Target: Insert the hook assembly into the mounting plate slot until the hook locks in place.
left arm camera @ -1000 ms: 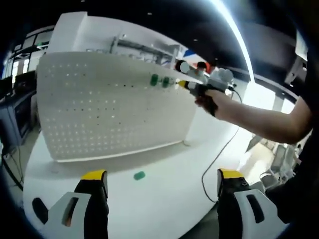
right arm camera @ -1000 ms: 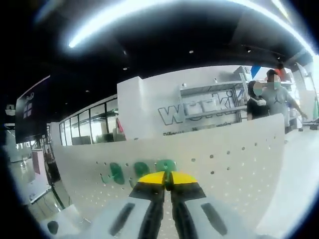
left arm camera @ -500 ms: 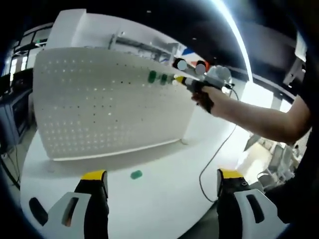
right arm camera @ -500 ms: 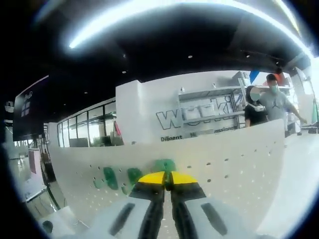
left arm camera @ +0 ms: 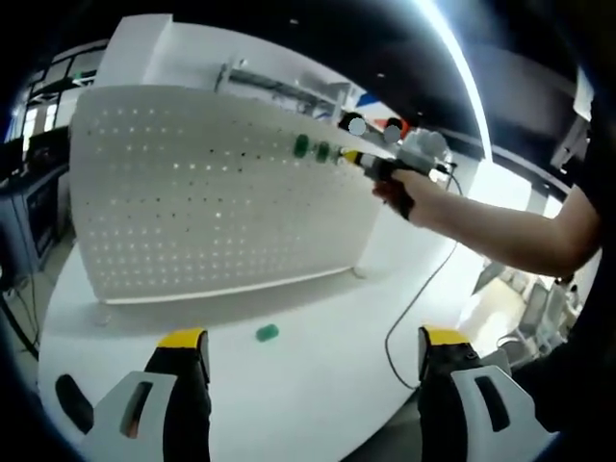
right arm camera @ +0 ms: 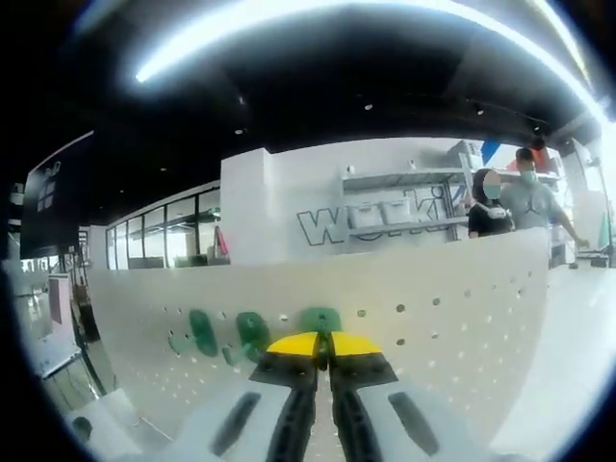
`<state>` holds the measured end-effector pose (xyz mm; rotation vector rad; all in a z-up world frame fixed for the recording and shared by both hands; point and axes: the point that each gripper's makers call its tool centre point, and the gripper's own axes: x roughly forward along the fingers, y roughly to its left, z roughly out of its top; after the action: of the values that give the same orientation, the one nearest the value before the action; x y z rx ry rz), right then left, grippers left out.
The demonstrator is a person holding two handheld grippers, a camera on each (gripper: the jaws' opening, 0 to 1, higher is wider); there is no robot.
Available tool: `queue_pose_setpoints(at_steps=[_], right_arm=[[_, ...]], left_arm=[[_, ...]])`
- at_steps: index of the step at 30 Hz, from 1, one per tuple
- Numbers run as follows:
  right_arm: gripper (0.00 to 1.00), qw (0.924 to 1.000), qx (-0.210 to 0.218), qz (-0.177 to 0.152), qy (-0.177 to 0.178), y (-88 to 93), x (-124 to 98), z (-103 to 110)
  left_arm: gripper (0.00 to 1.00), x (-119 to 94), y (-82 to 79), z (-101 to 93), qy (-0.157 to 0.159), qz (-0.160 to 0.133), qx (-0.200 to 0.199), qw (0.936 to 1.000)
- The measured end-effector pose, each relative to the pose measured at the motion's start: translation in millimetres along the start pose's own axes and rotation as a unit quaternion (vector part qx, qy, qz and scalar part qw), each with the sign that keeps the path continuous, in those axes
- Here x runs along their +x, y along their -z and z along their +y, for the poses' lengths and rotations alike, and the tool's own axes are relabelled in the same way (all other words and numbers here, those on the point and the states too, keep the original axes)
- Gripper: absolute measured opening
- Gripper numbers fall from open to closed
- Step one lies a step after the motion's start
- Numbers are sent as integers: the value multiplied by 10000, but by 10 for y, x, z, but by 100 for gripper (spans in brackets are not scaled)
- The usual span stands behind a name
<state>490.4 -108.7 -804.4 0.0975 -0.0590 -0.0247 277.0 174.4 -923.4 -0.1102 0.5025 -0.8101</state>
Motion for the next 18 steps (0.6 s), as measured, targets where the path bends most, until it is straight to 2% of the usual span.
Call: queue_pose_setpoints(at_steps=[4, 8, 11, 13, 18], right_arm=[[2, 9995, 73, 320, -26, 57, 12, 12], [3, 9992, -63, 376, -114, 51, 6, 38], [10, 9991, 63, 395, -159, 37, -13, 59], [11, 9988, -11, 466, -176, 43, -35, 76], [12, 9984, -138, 408, -365, -53, -122, 139]], left_arm=[[90, 1, 0, 4, -1, -9, -10, 10000], [90, -3, -4, 10, -12, -31, -26, 10000], [90, -12, -5, 9, -5, -47, -34, 10000], [90, -21, 15, 2, 14, 10, -21, 10000], [91, -63, 11, 33, -37, -6, 21, 10000]])
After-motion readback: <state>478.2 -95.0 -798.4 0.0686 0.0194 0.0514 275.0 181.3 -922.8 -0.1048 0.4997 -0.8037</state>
